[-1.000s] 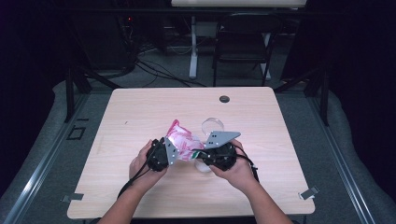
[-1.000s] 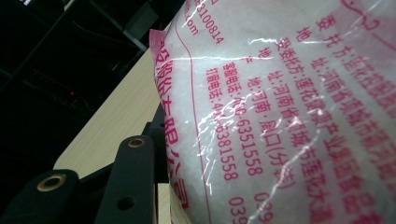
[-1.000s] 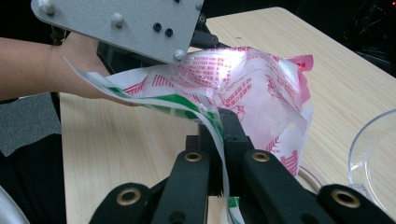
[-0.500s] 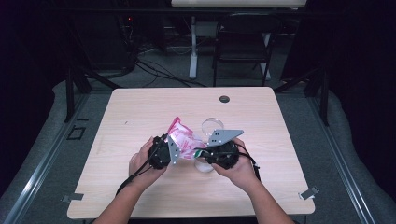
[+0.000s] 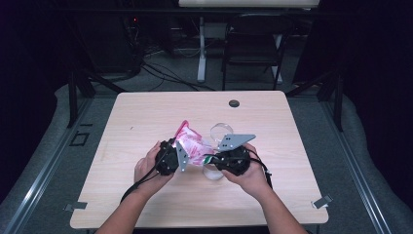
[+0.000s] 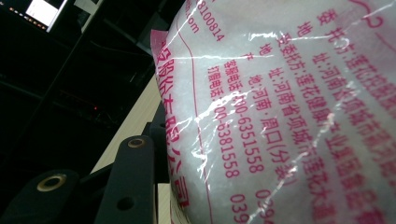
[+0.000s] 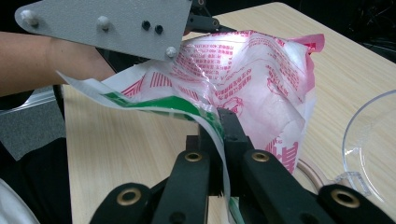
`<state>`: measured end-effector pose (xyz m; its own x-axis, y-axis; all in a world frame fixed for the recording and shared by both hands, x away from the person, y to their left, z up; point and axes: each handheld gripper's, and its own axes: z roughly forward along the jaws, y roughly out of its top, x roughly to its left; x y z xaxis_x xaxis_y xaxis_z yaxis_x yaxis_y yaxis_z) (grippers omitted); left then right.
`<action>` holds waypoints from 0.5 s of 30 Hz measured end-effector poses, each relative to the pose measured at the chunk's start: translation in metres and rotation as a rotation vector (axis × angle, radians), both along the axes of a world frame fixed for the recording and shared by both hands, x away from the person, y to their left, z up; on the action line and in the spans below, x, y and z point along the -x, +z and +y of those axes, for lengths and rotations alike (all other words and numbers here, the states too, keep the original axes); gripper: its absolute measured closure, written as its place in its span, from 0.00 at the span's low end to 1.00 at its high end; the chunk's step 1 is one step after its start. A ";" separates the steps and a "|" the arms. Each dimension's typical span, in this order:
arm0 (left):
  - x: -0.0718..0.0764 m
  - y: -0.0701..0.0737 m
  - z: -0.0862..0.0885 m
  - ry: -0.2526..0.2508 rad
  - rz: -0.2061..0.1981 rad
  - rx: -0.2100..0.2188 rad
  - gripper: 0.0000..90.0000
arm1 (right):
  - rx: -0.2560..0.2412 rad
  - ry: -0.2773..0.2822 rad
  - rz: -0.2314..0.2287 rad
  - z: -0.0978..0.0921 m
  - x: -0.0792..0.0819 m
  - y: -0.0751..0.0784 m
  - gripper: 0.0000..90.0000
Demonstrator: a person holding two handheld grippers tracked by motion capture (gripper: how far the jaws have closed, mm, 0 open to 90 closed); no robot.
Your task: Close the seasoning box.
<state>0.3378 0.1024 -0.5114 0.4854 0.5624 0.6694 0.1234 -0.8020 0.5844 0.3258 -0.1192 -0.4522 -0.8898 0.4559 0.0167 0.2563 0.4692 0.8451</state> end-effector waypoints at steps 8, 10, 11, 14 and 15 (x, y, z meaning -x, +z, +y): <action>0.000 0.001 -0.001 -0.013 -0.032 -0.025 0.66 | 0.003 0.001 0.004 -0.002 -0.001 0.000 1.00; 0.000 0.002 -0.002 -0.012 -0.038 -0.037 0.66 | -0.004 0.000 0.009 -0.002 -0.001 -0.001 1.00; 0.000 0.003 -0.002 -0.011 -0.044 -0.056 0.66 | -0.004 -0.001 0.010 -0.002 -0.001 -0.001 1.00; 0.000 0.005 -0.002 -0.007 -0.053 -0.066 0.66 | -0.002 -0.003 0.011 -0.003 -0.002 -0.001 1.00; 0.000 0.005 -0.002 -0.005 -0.053 -0.065 0.66 | -0.002 -0.004 0.011 -0.003 -0.002 -0.001 1.00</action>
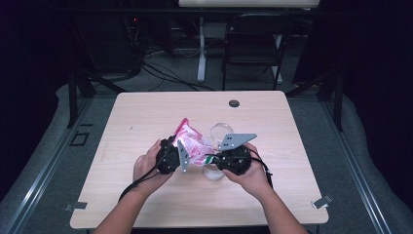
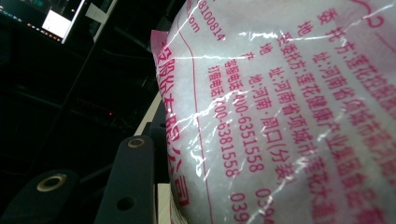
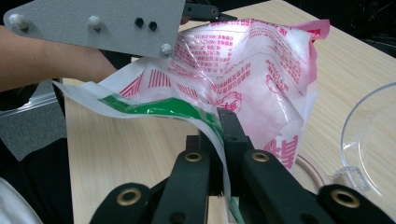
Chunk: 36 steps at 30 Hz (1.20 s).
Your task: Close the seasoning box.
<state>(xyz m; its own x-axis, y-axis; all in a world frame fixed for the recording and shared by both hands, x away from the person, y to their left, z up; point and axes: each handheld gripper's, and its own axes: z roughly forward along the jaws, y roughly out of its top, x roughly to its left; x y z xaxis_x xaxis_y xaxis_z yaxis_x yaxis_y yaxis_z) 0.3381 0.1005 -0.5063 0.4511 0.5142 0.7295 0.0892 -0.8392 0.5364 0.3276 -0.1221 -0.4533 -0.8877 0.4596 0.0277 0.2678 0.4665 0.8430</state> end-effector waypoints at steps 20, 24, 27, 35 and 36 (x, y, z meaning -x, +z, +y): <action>0.001 0.009 -0.002 0.014 -0.042 -0.089 0.66 | -0.026 -0.030 0.027 -0.003 -0.002 -0.002 1.00; 0.001 0.009 -0.003 0.014 -0.049 -0.090 0.66 | -0.030 -0.031 0.032 -0.004 -0.003 -0.003 1.00; 0.001 0.010 -0.003 0.016 -0.054 -0.097 0.66 | -0.032 -0.034 0.036 -0.005 -0.003 -0.003 1.00; 0.001 0.012 -0.003 0.019 -0.069 -0.109 0.66 | -0.036 -0.041 0.044 -0.006 -0.005 -0.005 1.00; 0.001 0.012 -0.003 0.019 -0.071 -0.111 0.66 | -0.037 -0.042 0.045 -0.006 -0.005 -0.006 1.00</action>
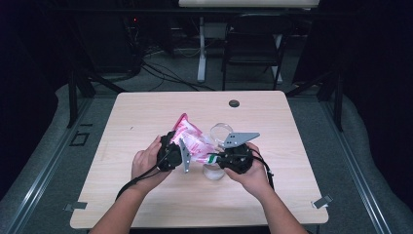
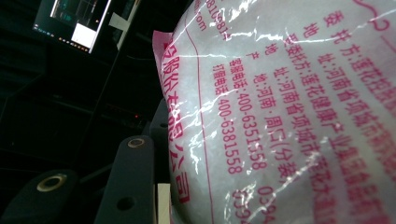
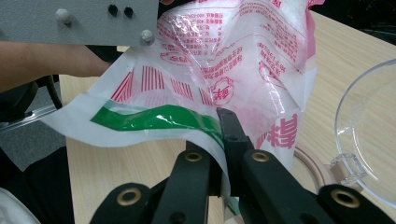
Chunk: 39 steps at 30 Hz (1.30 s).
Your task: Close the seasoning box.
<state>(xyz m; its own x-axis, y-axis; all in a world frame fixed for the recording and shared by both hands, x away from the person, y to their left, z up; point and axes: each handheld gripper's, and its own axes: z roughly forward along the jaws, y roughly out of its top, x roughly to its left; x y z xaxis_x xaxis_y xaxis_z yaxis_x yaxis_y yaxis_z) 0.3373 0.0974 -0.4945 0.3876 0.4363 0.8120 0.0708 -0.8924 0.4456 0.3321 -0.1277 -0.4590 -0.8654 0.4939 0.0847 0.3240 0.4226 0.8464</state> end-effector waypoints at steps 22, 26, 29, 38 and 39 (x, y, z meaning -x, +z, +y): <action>-0.001 0.005 0.000 0.001 -0.026 -0.039 0.67 | 0.009 0.006 0.010 0.001 -0.001 -0.005 1.00; -0.001 0.006 -0.001 0.000 -0.038 -0.055 0.67 | 0.012 0.006 0.010 0.000 -0.001 -0.005 1.00; -0.001 0.007 -0.002 0.000 -0.046 -0.071 0.67 | 0.007 0.002 0.010 0.000 -0.002 -0.006 1.00; -0.001 0.007 -0.003 -0.005 -0.077 -0.106 0.67 | 0.009 0.000 0.015 -0.001 -0.002 -0.007 1.00; 0.000 0.007 -0.004 -0.005 -0.080 -0.109 0.67 | 0.011 -0.001 0.015 -0.001 -0.003 -0.008 1.00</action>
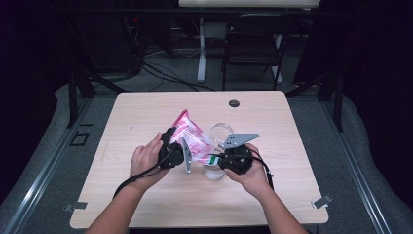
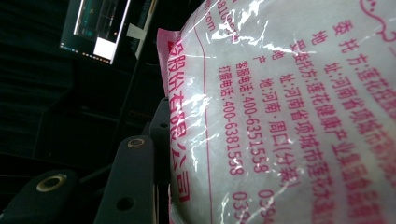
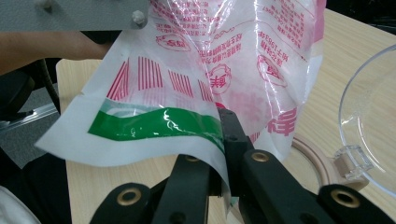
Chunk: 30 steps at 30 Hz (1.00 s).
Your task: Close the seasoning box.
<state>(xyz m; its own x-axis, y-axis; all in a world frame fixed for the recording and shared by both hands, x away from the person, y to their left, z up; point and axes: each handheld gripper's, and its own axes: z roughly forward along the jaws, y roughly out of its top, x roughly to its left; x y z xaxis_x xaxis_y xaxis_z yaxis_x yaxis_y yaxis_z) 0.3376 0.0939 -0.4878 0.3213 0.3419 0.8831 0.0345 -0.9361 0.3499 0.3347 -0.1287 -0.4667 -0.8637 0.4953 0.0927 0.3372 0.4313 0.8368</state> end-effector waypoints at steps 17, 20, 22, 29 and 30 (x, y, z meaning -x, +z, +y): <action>-0.001 0.003 -0.004 0.001 -0.011 -0.044 0.67 | -0.013 -0.014 0.008 -0.002 -0.002 -0.002 1.00; -0.001 0.004 -0.005 0.001 -0.008 -0.050 0.67 | -0.014 -0.014 0.009 -0.003 -0.003 -0.002 1.00; -0.001 0.005 -0.005 0.001 -0.009 -0.060 0.67 | -0.018 -0.016 0.011 -0.004 -0.003 -0.002 1.00; -0.001 0.004 -0.007 0.003 -0.009 -0.065 0.67 | -0.018 -0.018 0.017 -0.005 -0.004 -0.003 1.00; -0.001 0.004 -0.007 0.002 -0.009 -0.065 0.67 | -0.017 -0.018 0.017 -0.005 -0.004 -0.003 1.00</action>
